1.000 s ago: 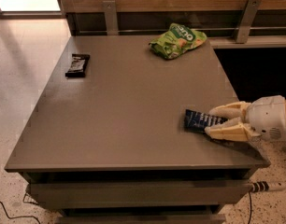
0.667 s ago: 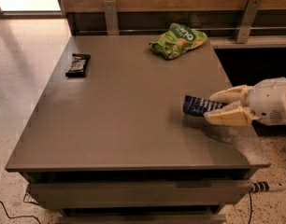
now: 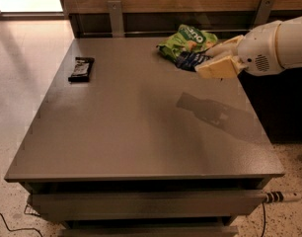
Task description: Move rxbar blueberry near rxbar chocolate
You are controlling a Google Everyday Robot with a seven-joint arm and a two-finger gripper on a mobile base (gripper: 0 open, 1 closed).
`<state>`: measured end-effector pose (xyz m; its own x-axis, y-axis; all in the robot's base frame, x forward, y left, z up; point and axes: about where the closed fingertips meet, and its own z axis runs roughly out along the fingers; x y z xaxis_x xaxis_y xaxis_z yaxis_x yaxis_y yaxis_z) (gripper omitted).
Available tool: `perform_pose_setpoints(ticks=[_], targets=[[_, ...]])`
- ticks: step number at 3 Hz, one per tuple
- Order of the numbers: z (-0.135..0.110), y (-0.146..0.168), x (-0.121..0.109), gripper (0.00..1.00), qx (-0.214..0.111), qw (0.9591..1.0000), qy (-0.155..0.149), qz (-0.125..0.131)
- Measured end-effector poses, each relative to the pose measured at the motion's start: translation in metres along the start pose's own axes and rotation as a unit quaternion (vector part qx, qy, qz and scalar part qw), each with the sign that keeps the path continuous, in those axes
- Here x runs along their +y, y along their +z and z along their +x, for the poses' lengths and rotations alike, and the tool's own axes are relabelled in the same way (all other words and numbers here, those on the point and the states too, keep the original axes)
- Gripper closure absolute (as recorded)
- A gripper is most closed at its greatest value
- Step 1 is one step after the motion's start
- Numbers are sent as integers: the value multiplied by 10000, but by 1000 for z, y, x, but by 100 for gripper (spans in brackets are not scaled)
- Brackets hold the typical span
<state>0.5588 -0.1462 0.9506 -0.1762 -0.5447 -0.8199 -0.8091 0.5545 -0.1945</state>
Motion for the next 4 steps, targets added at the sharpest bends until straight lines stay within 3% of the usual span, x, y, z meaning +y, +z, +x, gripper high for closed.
perform_pose_setpoints(ticks=[1,2,3,4], targets=[[-39,43,-38,100,-69,9997,-216,33],[-62,84,-53,100,-29,9988,-442,-218],[-79,142,-51,100,18,9955,-675,-665],[-82,183,-38,100,-5,9928,-737,-943]])
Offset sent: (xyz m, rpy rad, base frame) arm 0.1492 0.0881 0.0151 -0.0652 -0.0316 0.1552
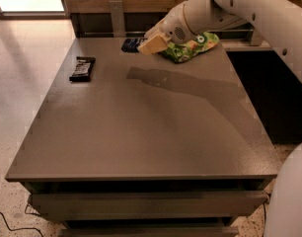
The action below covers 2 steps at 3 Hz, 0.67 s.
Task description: Move rxbar blueberry near rxbar chocolate
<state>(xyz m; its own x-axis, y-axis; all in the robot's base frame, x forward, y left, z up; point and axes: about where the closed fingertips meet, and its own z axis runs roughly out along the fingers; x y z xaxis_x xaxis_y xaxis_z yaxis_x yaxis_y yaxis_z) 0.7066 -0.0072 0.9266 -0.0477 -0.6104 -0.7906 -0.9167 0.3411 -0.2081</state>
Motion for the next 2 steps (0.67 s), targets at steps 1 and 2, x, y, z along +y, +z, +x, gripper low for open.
perform_pose_setpoints(ticks=[1,2], targets=[[-5,46,13,100,-229,9991,-36,-352],[-13,76,20,100,-421,9973,-96,-591]])
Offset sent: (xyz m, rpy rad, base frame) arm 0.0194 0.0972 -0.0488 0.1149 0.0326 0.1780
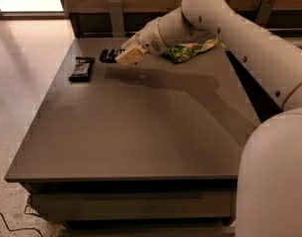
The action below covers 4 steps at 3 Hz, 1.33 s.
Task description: Move rxbar blueberry near rxbar chocolate
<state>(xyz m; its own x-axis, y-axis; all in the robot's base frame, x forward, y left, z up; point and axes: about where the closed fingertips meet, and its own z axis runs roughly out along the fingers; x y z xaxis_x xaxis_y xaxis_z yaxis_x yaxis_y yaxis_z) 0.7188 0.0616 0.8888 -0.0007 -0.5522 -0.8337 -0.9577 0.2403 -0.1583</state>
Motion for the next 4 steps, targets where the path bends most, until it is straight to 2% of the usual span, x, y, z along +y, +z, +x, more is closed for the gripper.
perform_pose_setpoints(ticks=[1,3,4], targets=[[-5,22,-1,100,-187,9997,-121,-131],[1,53,-14,100,-488,9984,-183,-206],[0,55,-12,82,-482,9984,-183,-233]])
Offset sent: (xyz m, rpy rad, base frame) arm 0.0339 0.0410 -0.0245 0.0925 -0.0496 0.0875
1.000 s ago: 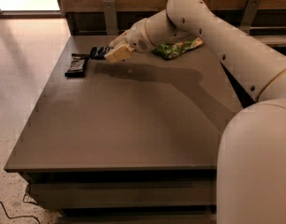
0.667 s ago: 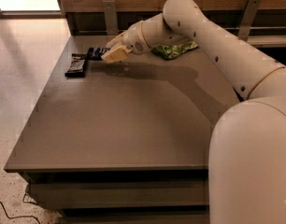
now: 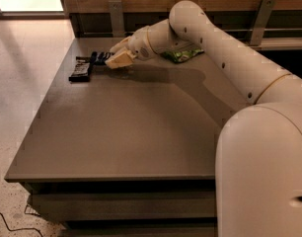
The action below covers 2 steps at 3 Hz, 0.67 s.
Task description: Move rxbar blueberry near rxbar chocolate
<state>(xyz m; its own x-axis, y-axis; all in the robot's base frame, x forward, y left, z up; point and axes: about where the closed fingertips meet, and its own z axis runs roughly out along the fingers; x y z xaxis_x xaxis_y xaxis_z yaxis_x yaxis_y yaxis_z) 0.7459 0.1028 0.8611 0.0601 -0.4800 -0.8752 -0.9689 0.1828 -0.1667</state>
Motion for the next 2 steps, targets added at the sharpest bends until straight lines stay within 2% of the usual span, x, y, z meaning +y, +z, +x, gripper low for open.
perform_pose_setpoints(ticks=[2], targets=[[0,6,3,35,-2,10000,2,-50]])
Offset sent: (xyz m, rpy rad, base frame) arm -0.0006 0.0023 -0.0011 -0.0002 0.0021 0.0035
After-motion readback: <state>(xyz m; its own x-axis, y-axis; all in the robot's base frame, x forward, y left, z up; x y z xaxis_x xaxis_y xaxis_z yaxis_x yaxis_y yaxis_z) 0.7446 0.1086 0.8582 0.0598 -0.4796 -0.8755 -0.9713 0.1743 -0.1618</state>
